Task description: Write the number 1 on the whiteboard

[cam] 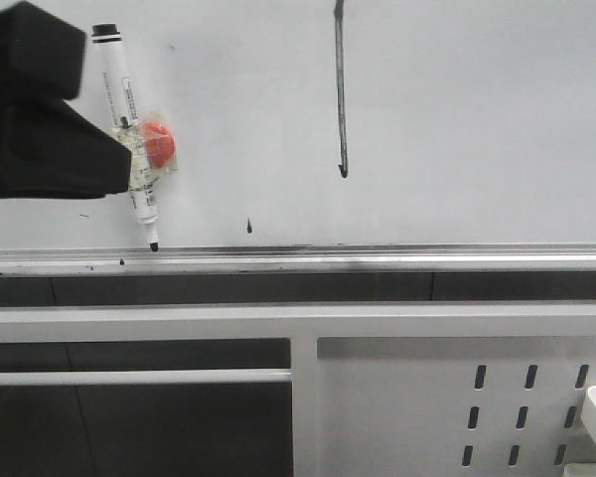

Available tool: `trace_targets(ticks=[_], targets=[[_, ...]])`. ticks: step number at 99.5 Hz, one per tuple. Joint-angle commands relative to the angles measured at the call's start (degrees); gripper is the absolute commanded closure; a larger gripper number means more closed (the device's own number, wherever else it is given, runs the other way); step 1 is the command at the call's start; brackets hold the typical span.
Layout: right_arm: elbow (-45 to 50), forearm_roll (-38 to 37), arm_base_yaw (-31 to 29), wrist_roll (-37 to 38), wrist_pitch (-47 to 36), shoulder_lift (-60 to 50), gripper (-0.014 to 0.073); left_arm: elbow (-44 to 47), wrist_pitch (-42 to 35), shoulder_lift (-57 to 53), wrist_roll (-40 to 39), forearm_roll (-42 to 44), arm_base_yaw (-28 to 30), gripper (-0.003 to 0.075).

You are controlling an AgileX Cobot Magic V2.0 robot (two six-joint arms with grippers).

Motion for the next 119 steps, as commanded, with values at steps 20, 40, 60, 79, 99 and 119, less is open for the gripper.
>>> trace_targets(ticks=[20, 40, 60, 79, 99, 119], targets=[[12.25, -3.38, -0.42, 0.02, -10.33, -19.27, 0.0663, -0.89, -9.60, -8.84, 18.40, 1.43, 0.11, 0.0740], [28.78, -3.84, -0.42, 4.24, -20.48, -34.75, 0.0663, -0.89, -13.99, -11.07, 22.19, 1.43, 0.11, 0.0740], [46.05, -4.01, -0.54, 4.84, -37.49, -36.80, 0.0663, -0.69, -16.56, -11.08, 22.19, 1.43, 0.11, 0.0740], [61.46, -6.56, -0.75, 4.84, -72.82, -35.56, 0.0663, -0.69, -20.54, -11.84, 22.19, 1.43, 0.11, 0.0740], [65.13, -6.56, -0.75, 4.84, -69.25, -35.56, 0.0663, -0.69, -21.78, -11.84, 22.19, 1.24, 0.11, 0.0740], [65.79, -6.56, -0.75, 4.84, -65.58, -35.56, 0.0663, -0.69, -26.21, -11.64, 24.36, 1.24, 0.11, 0.0740]])
